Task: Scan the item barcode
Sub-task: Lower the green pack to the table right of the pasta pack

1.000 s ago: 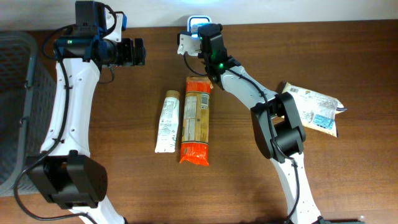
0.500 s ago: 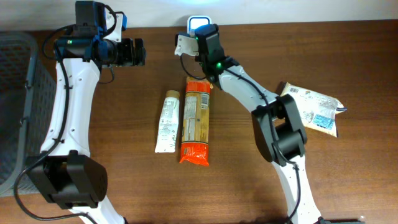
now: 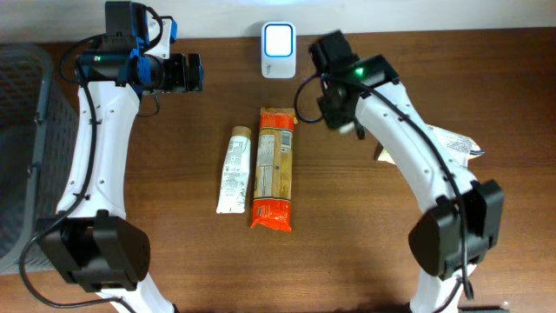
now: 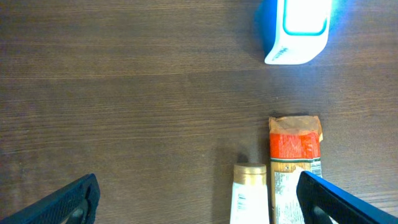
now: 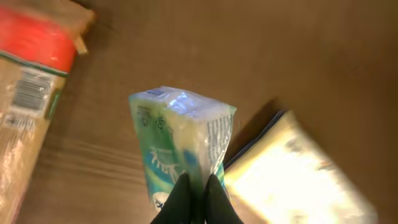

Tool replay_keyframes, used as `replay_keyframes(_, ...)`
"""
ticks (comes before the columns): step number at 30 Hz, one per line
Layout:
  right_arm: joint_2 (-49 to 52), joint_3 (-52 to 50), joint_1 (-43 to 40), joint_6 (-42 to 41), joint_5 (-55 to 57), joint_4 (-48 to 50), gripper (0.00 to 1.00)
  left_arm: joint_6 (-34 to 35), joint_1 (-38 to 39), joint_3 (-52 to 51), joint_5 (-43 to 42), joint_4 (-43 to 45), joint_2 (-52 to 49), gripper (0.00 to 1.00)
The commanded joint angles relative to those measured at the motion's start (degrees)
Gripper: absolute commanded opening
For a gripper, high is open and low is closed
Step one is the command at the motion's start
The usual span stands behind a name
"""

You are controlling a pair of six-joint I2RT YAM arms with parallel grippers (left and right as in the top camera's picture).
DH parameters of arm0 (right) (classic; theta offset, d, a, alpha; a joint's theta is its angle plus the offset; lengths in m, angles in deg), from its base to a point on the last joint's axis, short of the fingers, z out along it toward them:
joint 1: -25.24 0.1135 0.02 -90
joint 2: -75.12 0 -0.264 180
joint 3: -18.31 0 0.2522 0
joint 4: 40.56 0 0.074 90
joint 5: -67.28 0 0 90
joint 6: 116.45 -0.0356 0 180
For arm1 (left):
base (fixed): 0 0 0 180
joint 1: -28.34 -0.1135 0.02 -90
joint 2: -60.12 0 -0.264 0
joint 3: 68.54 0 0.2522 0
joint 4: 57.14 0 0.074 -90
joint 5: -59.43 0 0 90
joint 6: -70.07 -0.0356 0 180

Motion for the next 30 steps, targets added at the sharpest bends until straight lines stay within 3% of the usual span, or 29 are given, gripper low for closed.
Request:
replay_keyframes(1,1.44,-9.11,-2.82,-17.66,-6.88,3.89,0.04,-0.13,0.0,0.04,-0.02,0.09,-0.02,0.99)
replay_keyframes(4,1.44,-18.21,-5.97,-25.99,-8.07,10.93,0.04,-0.13,0.0,0.04,0.0,0.09,-0.02,0.99)
replay_keyframes(8,1.44,-23.8,-9.7,-26.53,-7.56,14.97,0.04,-0.13,-0.04,0.04,0.0,0.09,-0.02,0.99)
replay_keyframes(13,1.44,-24.63,-13.97,-24.3,-5.42,11.89,0.04,-0.13,-0.04,0.04,-0.02,0.09,-0.02,0.99)
replay_keyframes(14,1.44,-24.59,-14.34,-22.67,-5.49,11.54,0.13,-0.13,-0.04,0.04,-0.02,0.09,-0.02,0.99)
replay_keyframes(17,1.42,-21.84,-14.49,-16.06,-5.62,8.81,0.6,-0.13,-0.04,0.04,0.0,0.09,-0.02,0.99)
replay_keyframes(18,1.38,-19.71,-14.51,-14.64,-5.62,6.71,0.66,-0.13,-0.04,0.04,-0.02,0.09,-0.02,0.99)
replay_keyframes(21,1.38,-11.96,-14.49,-11.72,-9.94,0.85,0.7,-0.13,-0.04,0.04,0.0,0.09,-0.02,0.99)
replay_keyframes(23,1.38,-7.26,-13.84,-8.83,-25.94,0.37,0.7,-0.13,-0.04,0.04,-0.02,0.09,-0.02,0.99)
replay_keyframes(26,1.49,-8.28,-10.8,-8.9,-39.01,5.35,0.72,-0.13,-0.04,0.04,-0.02,0.09,-0.02,0.99)
replay_keyframes(30,1.64,-13.07,-4.15,-13.53,-40.15,12.61,0.8,-0.13,-0.04,0.04,-0.02,0.09,-0.02,0.99)
